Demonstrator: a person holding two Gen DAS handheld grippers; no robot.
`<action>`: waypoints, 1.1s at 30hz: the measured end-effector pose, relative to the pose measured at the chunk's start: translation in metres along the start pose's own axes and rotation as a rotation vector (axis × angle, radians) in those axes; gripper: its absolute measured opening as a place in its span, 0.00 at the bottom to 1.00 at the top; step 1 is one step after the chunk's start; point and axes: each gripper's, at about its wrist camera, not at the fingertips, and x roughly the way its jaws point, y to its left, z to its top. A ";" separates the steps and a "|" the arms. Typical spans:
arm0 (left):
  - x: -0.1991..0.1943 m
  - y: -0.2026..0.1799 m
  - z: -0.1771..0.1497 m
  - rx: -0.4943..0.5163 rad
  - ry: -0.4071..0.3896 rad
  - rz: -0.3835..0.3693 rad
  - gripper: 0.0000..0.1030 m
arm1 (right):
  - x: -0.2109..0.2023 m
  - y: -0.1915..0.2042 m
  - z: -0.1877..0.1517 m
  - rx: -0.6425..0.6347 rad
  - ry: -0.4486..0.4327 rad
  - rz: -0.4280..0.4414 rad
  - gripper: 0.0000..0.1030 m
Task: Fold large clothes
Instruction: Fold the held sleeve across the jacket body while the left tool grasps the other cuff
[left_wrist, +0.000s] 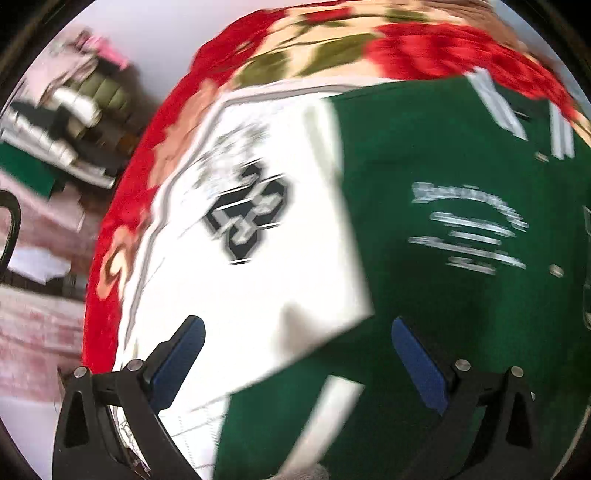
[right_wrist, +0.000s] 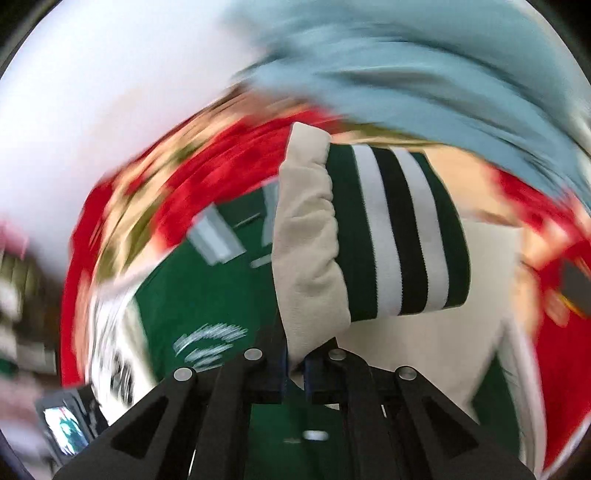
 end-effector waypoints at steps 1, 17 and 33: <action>0.010 0.013 -0.001 -0.022 0.015 0.016 1.00 | 0.017 0.032 -0.010 -0.090 0.029 0.020 0.06; 0.043 0.149 -0.065 -0.267 0.203 -0.089 1.00 | 0.073 0.068 -0.104 -0.143 0.429 0.238 0.67; 0.178 0.295 -0.140 -1.024 0.382 -0.360 0.35 | 0.076 0.075 -0.140 -0.130 0.528 0.099 0.67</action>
